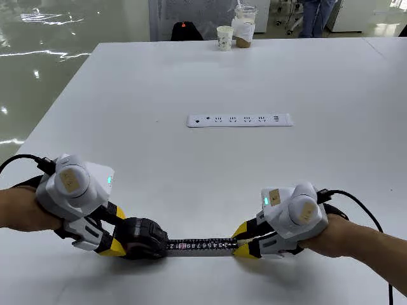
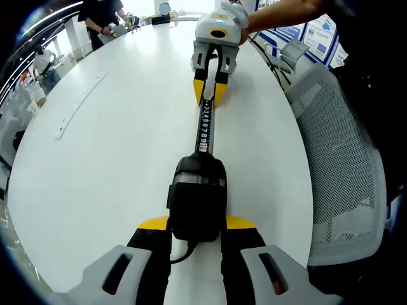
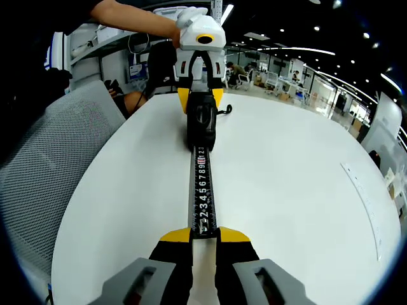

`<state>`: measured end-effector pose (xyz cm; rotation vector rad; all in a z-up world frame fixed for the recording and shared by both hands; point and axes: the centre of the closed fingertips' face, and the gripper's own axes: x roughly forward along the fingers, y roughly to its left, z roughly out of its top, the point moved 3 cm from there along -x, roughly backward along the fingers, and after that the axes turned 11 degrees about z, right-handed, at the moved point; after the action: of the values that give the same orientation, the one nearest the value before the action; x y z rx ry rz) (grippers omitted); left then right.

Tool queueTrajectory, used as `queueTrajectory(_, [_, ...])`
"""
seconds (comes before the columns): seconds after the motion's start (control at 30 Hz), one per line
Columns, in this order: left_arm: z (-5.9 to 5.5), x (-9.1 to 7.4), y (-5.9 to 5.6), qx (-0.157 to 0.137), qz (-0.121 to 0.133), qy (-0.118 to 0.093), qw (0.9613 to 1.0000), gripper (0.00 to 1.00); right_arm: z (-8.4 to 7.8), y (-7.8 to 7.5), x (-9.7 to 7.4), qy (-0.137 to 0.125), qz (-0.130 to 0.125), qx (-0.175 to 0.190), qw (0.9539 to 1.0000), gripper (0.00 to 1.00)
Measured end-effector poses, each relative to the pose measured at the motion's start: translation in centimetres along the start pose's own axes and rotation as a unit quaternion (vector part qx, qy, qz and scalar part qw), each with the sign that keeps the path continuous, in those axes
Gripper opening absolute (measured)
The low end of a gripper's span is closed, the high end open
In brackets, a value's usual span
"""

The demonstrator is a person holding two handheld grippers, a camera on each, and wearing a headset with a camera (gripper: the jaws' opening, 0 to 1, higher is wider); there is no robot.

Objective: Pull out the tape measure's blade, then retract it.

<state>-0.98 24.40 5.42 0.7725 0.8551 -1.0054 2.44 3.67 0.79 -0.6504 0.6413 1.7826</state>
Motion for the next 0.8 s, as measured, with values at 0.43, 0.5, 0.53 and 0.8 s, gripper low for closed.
queueTrajectory(0.43, [0.0,0.0,0.0,0.000,-0.001,0.003,1.0000,0.23,-1.0,0.2,-1.1,0.004,-0.003,0.008,1.0000,0.09])
queueTrajectory(0.5, [0.0,0.0,0.0,0.000,-0.001,0.003,1.0000,0.23,-1.1,0.3,-1.2,0.004,-0.004,0.009,0.9999,0.09])
queueTrajectory(0.53, [0.0,0.0,0.0,0.000,-0.001,0.003,1.0000,0.23,-1.2,0.3,-1.3,0.005,-0.004,0.009,0.9999,0.09])
queueTrajectory(0.8, [0.1,0.0,0.0,0.001,-0.001,0.005,1.0000,0.23,-1.9,0.5,-1.9,0.007,-0.006,0.017,0.9998,0.09])
